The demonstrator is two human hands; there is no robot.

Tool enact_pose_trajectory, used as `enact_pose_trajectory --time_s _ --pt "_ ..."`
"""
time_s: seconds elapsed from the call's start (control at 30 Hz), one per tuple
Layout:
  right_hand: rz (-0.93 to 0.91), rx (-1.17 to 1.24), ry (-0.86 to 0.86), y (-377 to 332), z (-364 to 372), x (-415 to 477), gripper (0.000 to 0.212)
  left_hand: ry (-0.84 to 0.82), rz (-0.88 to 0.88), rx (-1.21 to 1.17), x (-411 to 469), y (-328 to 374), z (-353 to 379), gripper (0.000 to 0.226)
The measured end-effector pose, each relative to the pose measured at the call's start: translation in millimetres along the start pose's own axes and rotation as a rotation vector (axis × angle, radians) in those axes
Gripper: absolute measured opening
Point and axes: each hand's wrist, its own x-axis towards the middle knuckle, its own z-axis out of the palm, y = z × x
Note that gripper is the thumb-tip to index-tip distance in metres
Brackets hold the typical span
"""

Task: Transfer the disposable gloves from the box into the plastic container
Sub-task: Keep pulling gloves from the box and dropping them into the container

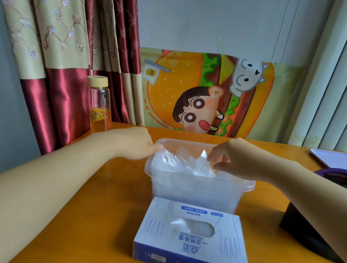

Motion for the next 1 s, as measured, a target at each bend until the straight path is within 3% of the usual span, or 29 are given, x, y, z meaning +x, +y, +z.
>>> enact_pose_trajectory --time_s 0.1,0.17,0.27,0.37,0.43,0.53,0.6,0.8,1.0 --pt "-0.107 0.029 0.046 -23.0 3.6 -18.8 0.019 0.209 0.099 0.060 -14.2 3.4 5.5 0.035" --pt "-0.183 0.040 -0.034 -35.9 15.7 -30.4 0.020 0.242 0.237 0.009 -27.8 14.2 14.5 0.027" --pt "-0.225 -0.043 -0.255 -42.0 44.7 -37.9 0.032 -0.010 0.335 -0.052 -41.4 29.6 36.3 0.033" --pt "-0.236 -0.148 -0.364 -39.2 68.3 -38.1 0.048 -0.256 0.327 0.018 -44.6 35.5 66.2 0.066" --pt "-0.243 -0.137 -0.336 -38.3 75.8 -36.6 0.050 -0.313 0.325 0.033 -44.2 35.0 81.5 0.083" --pt "-0.270 -0.068 -0.224 -38.5 88.3 -33.0 0.035 -0.341 0.317 -0.032 -41.2 33.8 87.5 0.090" --pt "-0.263 0.006 -0.142 -38.8 97.1 -33.0 0.022 -0.365 0.300 -0.033 -40.4 33.3 87.8 0.090" --pt "-0.280 0.086 0.012 -42.3 86.7 -38.6 0.017 -0.385 0.276 -0.069 -39.4 32.7 88.5 0.086" --pt "-0.315 0.008 0.146 -52.2 60.6 -50.1 0.019 -0.395 0.265 -0.042 -42.9 36.9 85.3 0.078"
